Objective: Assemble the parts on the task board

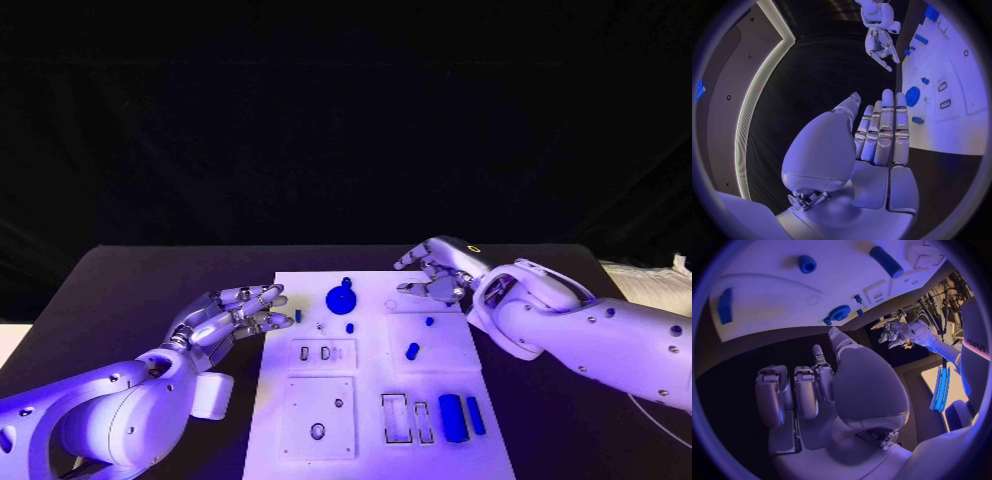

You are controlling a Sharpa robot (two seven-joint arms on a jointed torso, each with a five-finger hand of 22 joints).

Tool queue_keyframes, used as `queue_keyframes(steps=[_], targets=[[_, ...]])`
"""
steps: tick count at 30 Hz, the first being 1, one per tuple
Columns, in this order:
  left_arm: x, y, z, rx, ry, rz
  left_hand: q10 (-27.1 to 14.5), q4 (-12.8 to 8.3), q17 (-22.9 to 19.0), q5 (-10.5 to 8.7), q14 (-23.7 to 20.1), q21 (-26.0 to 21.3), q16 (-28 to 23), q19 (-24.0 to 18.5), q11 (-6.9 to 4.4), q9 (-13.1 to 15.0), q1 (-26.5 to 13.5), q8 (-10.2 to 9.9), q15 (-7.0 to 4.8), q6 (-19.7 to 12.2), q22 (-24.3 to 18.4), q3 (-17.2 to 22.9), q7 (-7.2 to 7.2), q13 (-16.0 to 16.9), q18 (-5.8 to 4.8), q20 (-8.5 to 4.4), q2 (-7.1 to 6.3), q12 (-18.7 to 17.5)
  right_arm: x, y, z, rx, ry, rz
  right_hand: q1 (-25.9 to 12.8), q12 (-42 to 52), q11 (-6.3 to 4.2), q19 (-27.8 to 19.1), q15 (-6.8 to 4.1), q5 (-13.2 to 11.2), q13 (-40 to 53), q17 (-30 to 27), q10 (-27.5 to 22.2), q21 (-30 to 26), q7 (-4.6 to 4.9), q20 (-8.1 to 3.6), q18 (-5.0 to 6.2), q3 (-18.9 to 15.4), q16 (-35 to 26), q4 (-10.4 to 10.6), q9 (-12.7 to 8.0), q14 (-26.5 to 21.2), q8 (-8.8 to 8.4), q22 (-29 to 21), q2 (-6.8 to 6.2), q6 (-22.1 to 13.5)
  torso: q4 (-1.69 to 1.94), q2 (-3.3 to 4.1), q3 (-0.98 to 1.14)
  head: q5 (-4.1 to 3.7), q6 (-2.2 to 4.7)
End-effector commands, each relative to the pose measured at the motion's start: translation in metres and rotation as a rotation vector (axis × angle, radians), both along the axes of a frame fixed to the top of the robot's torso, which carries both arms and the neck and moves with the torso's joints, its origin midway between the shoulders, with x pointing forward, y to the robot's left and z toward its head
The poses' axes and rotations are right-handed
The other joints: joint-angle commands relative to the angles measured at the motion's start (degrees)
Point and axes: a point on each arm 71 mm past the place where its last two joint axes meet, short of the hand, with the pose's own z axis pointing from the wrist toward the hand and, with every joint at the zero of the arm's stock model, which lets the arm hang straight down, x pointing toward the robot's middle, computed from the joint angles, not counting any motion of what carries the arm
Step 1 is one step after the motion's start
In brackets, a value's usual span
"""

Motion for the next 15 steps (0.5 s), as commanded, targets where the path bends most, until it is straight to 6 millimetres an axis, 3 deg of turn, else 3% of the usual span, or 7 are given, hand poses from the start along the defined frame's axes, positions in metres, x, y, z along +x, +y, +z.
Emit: queue_keyframes(steps=[1, 6, 9, 15], targets=[[0.0, -0.003, 0.002, -0.018, -0.012, -0.024, -0.4, -0.24, 0.05, -0.23, -0.19, -0.35, -0.2, 0.06, 0.14, -0.01, 0.12, -0.17, 0.1, -0.35, -0.05, 0.06, 0.05, 0.0, 0.7, 0.31, 0.44, -0.1, -0.001, -0.016, -0.001, 0.192, 0.145, 0.039, 2.02, 0.23, 0.55, 5.79, 0.46, 0.76, 10.11, 15.08, 1.94, 0.27, 0.15, 0.47, -1.12, 0.21, 0.34, -1.78, -0.14, 5.87, -0.33, 14.47, -0.37, -1.09, -0.46, -0.32, 0.24, -0.51, -0.02], [0.001, -0.004, 0.001, -0.019, -0.011, -0.025, -0.4, -0.24, 0.05, -0.23, -0.19, -0.35, -0.2, 0.06, 0.14, -0.01, 0.12, -0.17, 0.1, -0.35, -0.05, 0.06, 0.05, 0.0, 0.7, 0.31, 0.44, -0.1, 0.0, -0.056, -0.002, 0.213, 0.179, -0.026, 2.92, 0.32, 0.74, 5.78, 0.65, 0.75, 10.19, 15.08, 1.95, 0.26, 0.32, 0.66, -1.12, -0.1, 0.34, -3.01, -0.13, 5.87, -0.31, 14.46, -0.78, -1.72, -0.78, -0.42, 0.69, -0.79, -0.02], [0.002, -0.005, 0.0, -0.019, -0.01, -0.026, -0.4, -0.24, 0.05, -0.23, -0.19, -0.35, -0.2, 0.06, 0.14, -0.01, 0.12, -0.17, 0.1, -0.35, -0.05, 0.06, 0.05, 0.0, 0.7, 0.31, 0.44, -0.1, 0.0, -0.074, -0.003, 0.195, 0.181, -0.057, 2.69, 0.32, 0.79, 5.78, 0.71, 0.66, 10.19, 15.08, 1.95, 0.26, 0.36, 0.72, -1.12, -0.44, 0.34, -3.06, -0.11, 5.87, -0.28, 14.46, -0.89, -1.83, -0.98, -0.47, 0.84, -0.84, 0.17], [0.002, -0.007, -0.001, -0.026, -0.011, -0.037, -0.37, -0.27, 0.08, -0.24, -0.19, -0.35, -0.22, 0.06, 0.13, 0.0, 0.12, -0.15, 0.1, -0.32, -0.06, 0.08, 0.04, 0.01, 0.7, 0.32, 0.44, -0.08, -0.001, -0.089, -0.008, 0.162, 0.203, -0.089, 1.95, 0.37, 0.82, 5.81, 0.76, 0.91, 10.23, 15.08, 1.98, 0.29, 0.34, 0.81, -1.13, -1.26, 0.34, -2.93, -0.02, 5.87, -0.13, 14.51, -0.82, -1.68, -0.71, -0.35, 0.76, -1.48, 0.14]])
